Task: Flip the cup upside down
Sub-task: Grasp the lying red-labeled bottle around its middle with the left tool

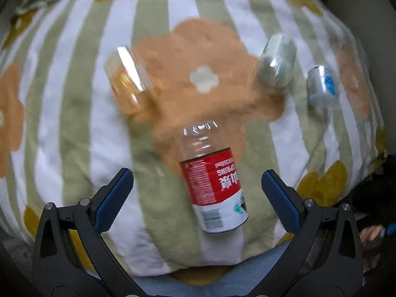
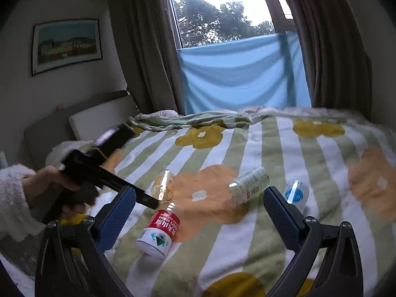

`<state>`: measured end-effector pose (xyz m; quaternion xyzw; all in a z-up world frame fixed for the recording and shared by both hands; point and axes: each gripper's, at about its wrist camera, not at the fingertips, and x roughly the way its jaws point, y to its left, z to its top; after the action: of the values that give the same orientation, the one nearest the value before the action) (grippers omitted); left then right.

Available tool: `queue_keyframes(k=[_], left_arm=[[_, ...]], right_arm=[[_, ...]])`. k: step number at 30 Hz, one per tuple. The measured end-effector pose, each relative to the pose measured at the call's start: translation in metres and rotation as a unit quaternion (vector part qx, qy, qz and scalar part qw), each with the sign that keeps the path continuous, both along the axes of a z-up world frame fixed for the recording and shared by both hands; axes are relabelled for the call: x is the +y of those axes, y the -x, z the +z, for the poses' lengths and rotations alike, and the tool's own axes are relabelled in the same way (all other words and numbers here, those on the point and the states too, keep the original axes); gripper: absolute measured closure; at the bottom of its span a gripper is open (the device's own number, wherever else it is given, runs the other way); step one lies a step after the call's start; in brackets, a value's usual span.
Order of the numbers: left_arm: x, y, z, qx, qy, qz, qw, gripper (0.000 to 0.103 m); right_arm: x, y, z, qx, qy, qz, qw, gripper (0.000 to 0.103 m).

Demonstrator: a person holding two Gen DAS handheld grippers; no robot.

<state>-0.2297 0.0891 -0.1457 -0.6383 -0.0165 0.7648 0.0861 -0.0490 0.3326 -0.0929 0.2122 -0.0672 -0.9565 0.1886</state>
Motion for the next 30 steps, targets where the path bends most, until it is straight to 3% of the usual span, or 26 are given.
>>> queue_keyframes(k=[7,14,17,22,25,27,29,30], left_arm=[[0.001,0.011,-0.043,-0.067,-0.013,0.042,0.9968,0.019],[0.006,0.010,-0.054,-0.076,-0.020,0.048,0.9958,0.028],[0.011,0.009,-0.059,-0.082,-0.025,0.043,0.9954,0.040],[0.015,0.003,-0.059,-0.075,-0.033,0.037,0.9960,0.042],[0.016,-0.004,-0.045,-0.049,-0.037,0.031,0.9977,0.042],[0.018,-0.012,-0.027,-0.006,-0.041,0.021,0.9989,0.042],[0.020,-0.023,-0.003,0.066,-0.059,0.009,0.9960,0.042],[0.021,-0.036,0.012,0.132,-0.074,0.000,0.9885,0.042]], right_arm=[[0.007,-0.004,-0.012,-0.008,0.010,0.007,1.000,0.000],[0.007,-0.006,-0.015,-0.003,0.004,0.013,1.000,0.000],[0.008,-0.006,-0.016,-0.005,0.009,0.014,1.000,0.000],[0.007,-0.007,-0.017,-0.009,0.014,0.014,1.000,0.000],[0.006,-0.007,-0.017,-0.010,0.013,0.014,1.000,0.000],[0.006,-0.007,-0.016,-0.011,0.012,0.014,1.000,0.000],[0.006,-0.008,-0.016,-0.012,0.013,0.014,1.000,0.000],[0.006,-0.008,-0.016,-0.014,0.014,0.013,1.000,0.000]])
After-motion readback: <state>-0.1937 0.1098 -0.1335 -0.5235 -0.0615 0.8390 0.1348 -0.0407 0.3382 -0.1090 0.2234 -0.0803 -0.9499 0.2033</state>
